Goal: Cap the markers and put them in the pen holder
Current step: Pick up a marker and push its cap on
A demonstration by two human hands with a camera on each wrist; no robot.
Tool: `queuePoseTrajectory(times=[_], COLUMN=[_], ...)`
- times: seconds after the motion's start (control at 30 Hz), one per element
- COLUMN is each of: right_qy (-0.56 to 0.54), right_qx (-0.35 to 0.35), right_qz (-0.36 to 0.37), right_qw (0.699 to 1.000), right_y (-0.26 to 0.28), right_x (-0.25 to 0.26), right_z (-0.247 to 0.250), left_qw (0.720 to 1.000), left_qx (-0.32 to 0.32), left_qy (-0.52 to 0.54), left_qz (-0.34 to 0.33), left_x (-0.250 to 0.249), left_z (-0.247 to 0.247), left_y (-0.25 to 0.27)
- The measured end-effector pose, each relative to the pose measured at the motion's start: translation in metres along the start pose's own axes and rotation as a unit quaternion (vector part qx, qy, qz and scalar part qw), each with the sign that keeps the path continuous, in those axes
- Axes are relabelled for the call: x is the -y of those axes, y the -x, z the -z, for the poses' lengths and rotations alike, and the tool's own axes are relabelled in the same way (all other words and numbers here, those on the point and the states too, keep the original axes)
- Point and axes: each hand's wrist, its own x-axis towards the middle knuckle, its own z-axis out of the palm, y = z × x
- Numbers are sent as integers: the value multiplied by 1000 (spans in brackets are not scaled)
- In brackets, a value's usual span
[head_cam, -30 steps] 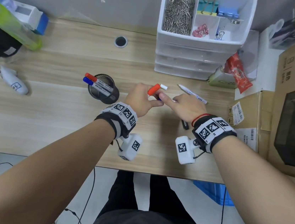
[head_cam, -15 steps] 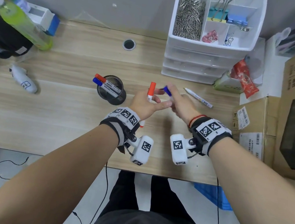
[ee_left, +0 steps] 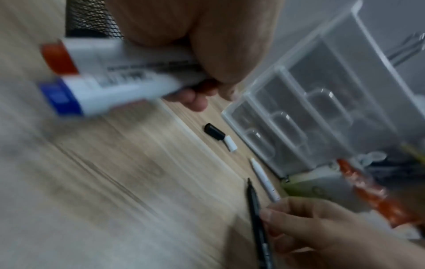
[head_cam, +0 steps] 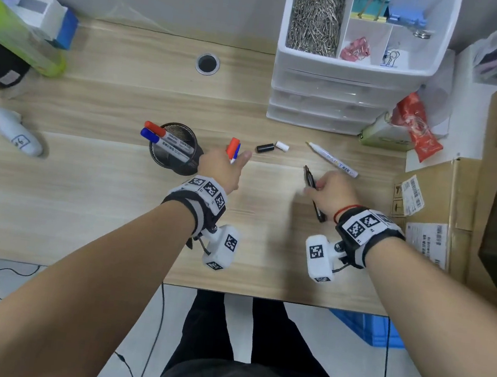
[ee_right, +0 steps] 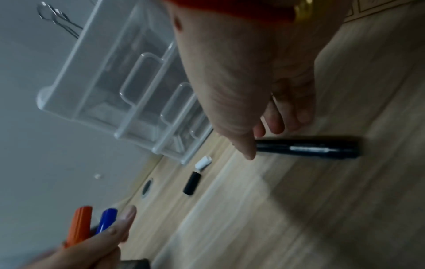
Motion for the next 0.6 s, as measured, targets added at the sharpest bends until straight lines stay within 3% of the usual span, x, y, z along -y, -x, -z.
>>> queuePoseTrajectory(times=[0.1,0.33,0.6], right_qy=[15,19,-36], right_qx=[-3,15,8], right_qz=[-16,21,66], right_qw=[1000,999,997], right_y=[-10,-31,-28], right_x=[-13,-24,-13], right_z=[-11,-21,2], left_qw=[995,989,990], left_qx=[-16,-2,-8], left_qy=[-92,-116,-128], left_qz=[-37,-87,-59], left_x=[-4,-18,-24], left_z=[-9,-43,-54], left_y=[-17,-56,-66])
